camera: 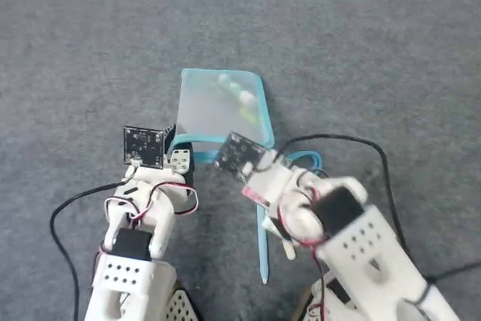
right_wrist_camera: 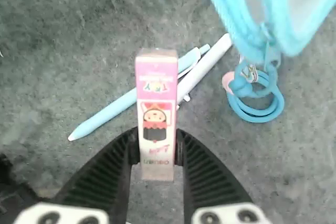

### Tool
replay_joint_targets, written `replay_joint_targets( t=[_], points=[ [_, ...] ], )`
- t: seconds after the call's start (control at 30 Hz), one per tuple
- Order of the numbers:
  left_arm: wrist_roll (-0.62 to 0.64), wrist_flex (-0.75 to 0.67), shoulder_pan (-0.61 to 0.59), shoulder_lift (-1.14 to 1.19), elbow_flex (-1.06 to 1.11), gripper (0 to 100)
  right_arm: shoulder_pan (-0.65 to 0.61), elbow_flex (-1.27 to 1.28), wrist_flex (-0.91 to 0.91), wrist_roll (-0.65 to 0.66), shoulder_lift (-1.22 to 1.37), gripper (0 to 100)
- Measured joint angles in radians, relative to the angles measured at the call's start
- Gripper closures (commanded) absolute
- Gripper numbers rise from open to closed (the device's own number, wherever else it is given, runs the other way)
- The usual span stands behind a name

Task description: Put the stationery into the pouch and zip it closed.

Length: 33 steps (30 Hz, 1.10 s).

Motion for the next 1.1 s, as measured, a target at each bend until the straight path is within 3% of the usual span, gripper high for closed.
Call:
replay_joint_targets(
  t=[0.43,0.8,0.97,1.1],
  points=[
    [0.000,0.000,0.000,0.000,0.000,99,0.026,-0.440,-0.011,-0.144,0.522,99.3],
    [-0.041,0.000,0.040,0.002,0.031,99,0.129,-0.908,0.245,-0.161,0.950,99.3],
    [-0.063,-0.011,0.054,0.002,0.035,99,0.143,-1.105,0.259,-0.232,1.094,99.1],
    [-0.071,-0.011,0.054,0.002,0.035,99,0.144,-1.155,0.259,-0.272,1.171,89.5]
  ],
)
